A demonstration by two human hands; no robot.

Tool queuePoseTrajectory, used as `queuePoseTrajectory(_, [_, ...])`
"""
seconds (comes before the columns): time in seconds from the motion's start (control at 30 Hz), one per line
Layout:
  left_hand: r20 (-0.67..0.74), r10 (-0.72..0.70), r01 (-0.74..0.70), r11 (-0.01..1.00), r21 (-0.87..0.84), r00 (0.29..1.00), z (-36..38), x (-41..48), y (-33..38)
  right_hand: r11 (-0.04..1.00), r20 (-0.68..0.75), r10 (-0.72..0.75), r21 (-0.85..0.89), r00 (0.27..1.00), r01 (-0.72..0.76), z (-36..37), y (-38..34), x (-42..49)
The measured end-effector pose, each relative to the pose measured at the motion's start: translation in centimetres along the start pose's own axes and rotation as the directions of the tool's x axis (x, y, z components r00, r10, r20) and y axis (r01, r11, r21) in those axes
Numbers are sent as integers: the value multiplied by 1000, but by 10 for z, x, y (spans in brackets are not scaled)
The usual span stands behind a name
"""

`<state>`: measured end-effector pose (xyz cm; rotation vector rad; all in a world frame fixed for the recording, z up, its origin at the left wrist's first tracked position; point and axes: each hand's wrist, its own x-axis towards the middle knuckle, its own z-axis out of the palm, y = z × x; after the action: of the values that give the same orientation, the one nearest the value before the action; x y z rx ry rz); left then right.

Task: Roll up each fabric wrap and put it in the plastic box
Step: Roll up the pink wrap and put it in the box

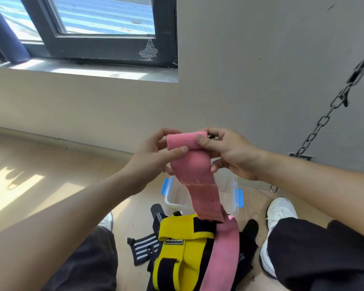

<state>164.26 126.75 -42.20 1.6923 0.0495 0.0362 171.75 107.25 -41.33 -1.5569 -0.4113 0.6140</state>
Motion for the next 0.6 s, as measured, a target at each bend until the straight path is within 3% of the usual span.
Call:
queuePoseTrajectory(0.17, [156,-136,144,989,-41,978,-2,0,4,997,-39,-45,57,998,47,-4,-2,-2])
queuePoseTrajectory(0.37, [55,-109,109,994,4,993,0,2,7,993,29,-117,-6,993,118,-6,3,-2])
queuePoseTrajectory(0.6, [84,-18,18,1000,2,996,-1,0,4,997,65,48,-59,997,-45,-8,-6,-4])
